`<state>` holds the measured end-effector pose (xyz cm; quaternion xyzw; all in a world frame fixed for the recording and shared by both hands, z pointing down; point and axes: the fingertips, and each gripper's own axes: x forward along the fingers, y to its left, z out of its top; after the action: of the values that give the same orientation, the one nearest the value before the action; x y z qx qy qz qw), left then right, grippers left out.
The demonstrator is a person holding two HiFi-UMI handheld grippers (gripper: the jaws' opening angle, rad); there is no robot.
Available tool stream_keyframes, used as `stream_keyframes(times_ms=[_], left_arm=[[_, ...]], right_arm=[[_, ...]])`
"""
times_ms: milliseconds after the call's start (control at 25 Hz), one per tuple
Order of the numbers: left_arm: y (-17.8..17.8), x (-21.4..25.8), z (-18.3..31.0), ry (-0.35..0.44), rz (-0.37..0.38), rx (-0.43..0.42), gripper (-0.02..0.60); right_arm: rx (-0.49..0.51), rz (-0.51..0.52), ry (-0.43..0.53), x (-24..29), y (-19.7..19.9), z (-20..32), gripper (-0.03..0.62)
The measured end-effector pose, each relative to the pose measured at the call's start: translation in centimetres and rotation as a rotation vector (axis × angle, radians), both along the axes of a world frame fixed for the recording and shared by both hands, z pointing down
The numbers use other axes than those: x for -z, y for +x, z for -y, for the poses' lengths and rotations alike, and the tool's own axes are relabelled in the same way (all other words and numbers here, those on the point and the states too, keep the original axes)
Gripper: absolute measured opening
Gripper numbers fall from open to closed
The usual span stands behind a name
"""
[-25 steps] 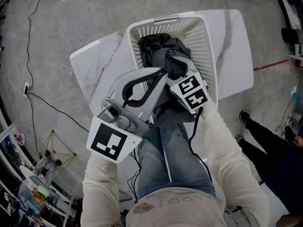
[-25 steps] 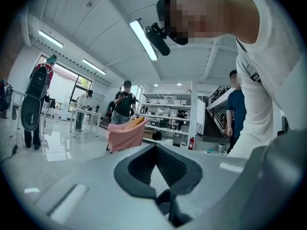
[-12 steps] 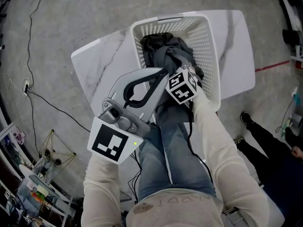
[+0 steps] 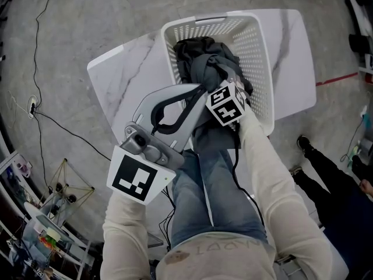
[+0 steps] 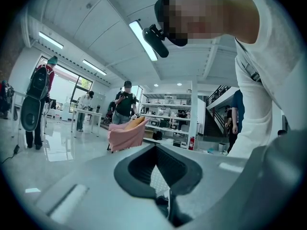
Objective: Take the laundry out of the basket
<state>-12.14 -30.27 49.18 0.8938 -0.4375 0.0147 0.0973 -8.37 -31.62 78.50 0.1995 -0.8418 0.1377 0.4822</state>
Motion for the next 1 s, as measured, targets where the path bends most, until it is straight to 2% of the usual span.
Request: stream_keyframes(times_ms=[160,240,360,440,680,1000], left_arm=[[-0.3,-0.1,-0.1,-0.003,-0.005,0.009,0.000],[-0.3,-0.4,-0.1,-0.008,-0.004,0.016,0.000],[-0.4,-0.6,-0.3,-0.012,0.003,0.022,0.000],[-0.6,-0.6,-0.4,-0.012,0.007,0.026,0.000],[-1.3,-0.3,-0.8,-0.012,0.035,0.032,0.000],[0.3,2.1,-1.0,0.003,0.041,0.018,0.000]], right_arm=[[0.037,-0.044,0.001,-1.2,-1.0,0.1,0.431],[0.058,-0.095,-0.002,-1.8,-1.3,0.0,0.400],[0.095,-0.194,0.001,-2.1,-1.8,-0.3,0.221],[0.108,-0.188,0.001,-1.7,-2.0,-0.6,0.169],[-0.056,0.026,-0.035,1.8,-0.3,0.0,0.144],[-0.220,0.316,0.042,12.1,1.0,1.1,0.144]])
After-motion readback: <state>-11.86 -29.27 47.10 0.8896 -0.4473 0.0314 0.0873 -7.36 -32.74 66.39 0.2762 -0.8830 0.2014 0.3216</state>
